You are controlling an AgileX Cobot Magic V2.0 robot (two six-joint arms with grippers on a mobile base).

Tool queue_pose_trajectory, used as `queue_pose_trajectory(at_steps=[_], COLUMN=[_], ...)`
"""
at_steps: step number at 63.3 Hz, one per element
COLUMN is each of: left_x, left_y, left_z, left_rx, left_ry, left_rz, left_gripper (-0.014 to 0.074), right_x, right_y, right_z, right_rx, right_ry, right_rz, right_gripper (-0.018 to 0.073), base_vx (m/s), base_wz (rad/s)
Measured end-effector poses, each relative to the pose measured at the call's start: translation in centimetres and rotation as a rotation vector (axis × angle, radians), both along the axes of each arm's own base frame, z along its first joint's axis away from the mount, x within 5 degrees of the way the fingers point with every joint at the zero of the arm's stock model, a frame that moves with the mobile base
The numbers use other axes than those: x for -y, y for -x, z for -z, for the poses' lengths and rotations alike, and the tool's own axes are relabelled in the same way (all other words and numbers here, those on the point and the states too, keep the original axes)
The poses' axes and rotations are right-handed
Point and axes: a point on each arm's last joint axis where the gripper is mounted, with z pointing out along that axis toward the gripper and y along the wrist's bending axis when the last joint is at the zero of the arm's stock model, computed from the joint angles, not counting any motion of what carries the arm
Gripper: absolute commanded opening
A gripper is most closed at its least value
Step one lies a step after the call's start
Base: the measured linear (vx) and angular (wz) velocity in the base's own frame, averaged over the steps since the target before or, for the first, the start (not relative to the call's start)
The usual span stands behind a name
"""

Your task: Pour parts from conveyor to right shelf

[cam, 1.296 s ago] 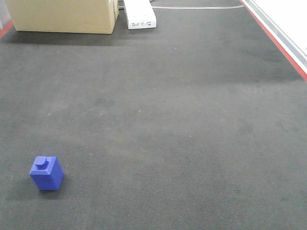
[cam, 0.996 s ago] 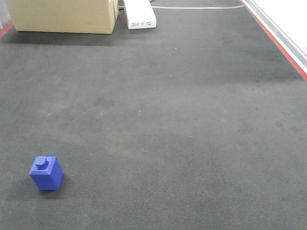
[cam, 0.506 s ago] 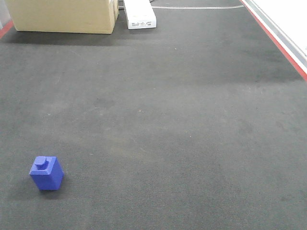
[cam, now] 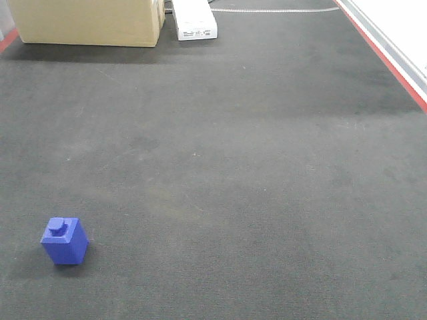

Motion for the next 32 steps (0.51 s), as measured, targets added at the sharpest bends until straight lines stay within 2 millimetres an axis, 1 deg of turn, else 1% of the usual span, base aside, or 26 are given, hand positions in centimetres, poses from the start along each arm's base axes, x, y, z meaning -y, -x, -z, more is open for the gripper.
queue_pose_trajectory(at_steps=[7,15,18,22,32], left_x=[-0.2,-0.4,-0.5,-0.5,-0.6], left_y=[-1.9,-3.9,-4.4,-4.9,-5.7], left_z=[-2.3,-3.6,-3.5,-3.4,-2.9], left_rx=[-0.105,-0.294,-0.369,-0.426,-0.481], left_ry=[0.003,0.014,0.018,0.021,0.024], left_rz=[-0.009,-0.026,-0.032,-0.037,-0.038], left_gripper=[-0.0006,-0.0006,-0.0006,-0.0006,-0.0005], right_x=[0.0,0.0,0.0,0.0,0.0], right_y=[0.0,0.0,0.0,0.0,0.0], right_z=[0.0,0.0,0.0,0.0,0.0], right_rx=[0.0,0.0,0.0,0.0,0.0], right_ry=[0.0,0.0,0.0,0.0,0.0], right_rz=[0.0,0.0,0.0,0.0,0.0], right_gripper=[-0.0009,-0.0009,-0.0009,-0.0009,-0.0009], base_vx=[0.0,0.0,0.0,0.0,0.0], base_wz=[0.0,0.0,0.0,0.0,0.0])
